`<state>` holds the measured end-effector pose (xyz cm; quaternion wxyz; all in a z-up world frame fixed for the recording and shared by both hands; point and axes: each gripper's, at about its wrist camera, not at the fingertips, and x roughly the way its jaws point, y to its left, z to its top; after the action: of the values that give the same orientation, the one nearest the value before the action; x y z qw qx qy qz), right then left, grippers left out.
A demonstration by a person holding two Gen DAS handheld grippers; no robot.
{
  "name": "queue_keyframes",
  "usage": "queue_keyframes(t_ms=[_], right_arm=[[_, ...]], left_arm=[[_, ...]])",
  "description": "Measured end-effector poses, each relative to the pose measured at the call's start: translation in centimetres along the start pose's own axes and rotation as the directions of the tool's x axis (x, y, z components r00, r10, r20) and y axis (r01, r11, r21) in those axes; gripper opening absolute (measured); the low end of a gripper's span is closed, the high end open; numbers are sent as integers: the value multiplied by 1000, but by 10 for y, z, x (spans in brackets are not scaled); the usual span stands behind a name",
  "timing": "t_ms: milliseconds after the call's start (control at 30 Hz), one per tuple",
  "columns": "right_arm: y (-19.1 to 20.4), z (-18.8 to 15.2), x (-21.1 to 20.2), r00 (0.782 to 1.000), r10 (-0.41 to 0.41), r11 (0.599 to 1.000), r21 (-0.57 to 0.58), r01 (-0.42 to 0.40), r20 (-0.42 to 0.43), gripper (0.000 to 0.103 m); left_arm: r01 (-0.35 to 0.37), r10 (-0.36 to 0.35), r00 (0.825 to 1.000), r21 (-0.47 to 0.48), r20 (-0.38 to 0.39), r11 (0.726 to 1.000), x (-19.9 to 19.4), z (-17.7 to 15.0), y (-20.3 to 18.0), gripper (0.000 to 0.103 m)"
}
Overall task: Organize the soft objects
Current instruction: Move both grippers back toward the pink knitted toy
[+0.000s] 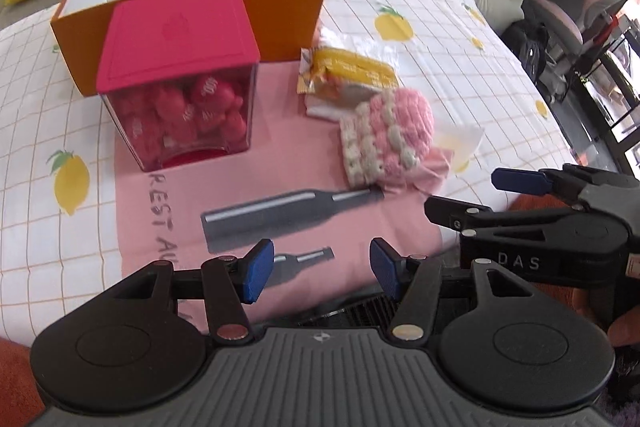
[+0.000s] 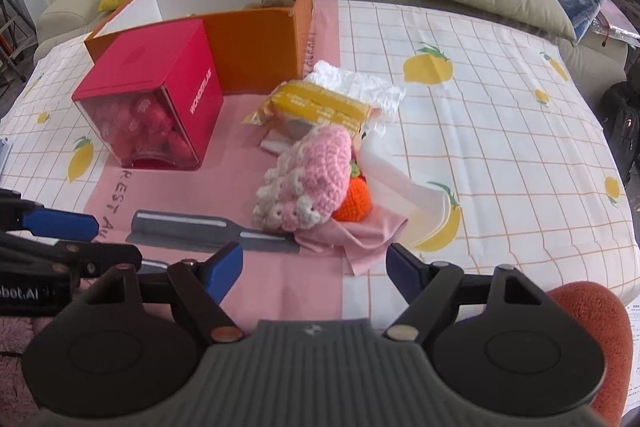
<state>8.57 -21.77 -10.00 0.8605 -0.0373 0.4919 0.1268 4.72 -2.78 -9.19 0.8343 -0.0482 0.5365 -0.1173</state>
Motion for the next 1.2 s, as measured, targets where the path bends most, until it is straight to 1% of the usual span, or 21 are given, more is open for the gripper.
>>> queue_keyframes(t_ms=[167,267,333,400,433,533,567,633,667,833,900,933,967,1067,1133,1200], right_arm=[[-6,-2,4,1000,11,999,32,-10,-26,78],[-13,-4,7,999,16,998,68,-14,-36,78],[-19,-4,7,999,23,995,102,-19,-33,78],[-28,-4,4,1000,18,989,145,-16,-14,77],[-33,-4,3,1000,8,987,163,-7,-3,75],[-47,-4,2,999,-42,978,205,39,12,66],[-53,-4,3,999,-47,974,223,43,14,61],[-64,-4,5,999,-48,962,268,43,12,54],[-69,-4,7,999,-49,955,292,43,11,53],[-83,-6,16,999,-40,932,361,40,-7,53],[-87,-5,22,999,-36,923,383,40,-19,53],[-90,-6,24,999,-45,915,400,52,-28,51],[-94,-7,26,998,-47,903,425,57,-33,52],[-106,-9,30,999,-27,874,484,41,-34,52],[-106,-9,33,999,-22,872,488,39,-40,52],[-103,-7,34,999,-24,880,473,40,-39,52]], left_arm=[[-5,5,1000,4,-7,1000,3,1,-2,66],[8,-8,1000,-4,2,1000,5,2,-1,66],[27,-27,999,10,17,1000,5,4,-3,66],[38,-40,998,44,40,998,4,8,-9,66],[41,-45,998,62,50,997,5,10,-13,66],[64,-72,995,107,67,992,11,20,-23,69],[71,-80,994,121,73,990,14,24,-27,72],[71,-85,993,148,86,986,21,32,-37,77],[69,-86,992,167,92,984,26,36,-42,78],[36,-59,995,260,83,965,58,48,-67,80],[39,-63,995,283,77,958,68,52,-74,80],[34,-58,995,286,77,958,73,54,-76,80],[23,-46,996,283,75,959,78,56,-78,80],[13,-30,998,268,59,963,92,63,-77,78],[14,-29,998,265,53,964,99,66,-77,75],[4,-17,999,269,45,963,106,69,-78,71]])
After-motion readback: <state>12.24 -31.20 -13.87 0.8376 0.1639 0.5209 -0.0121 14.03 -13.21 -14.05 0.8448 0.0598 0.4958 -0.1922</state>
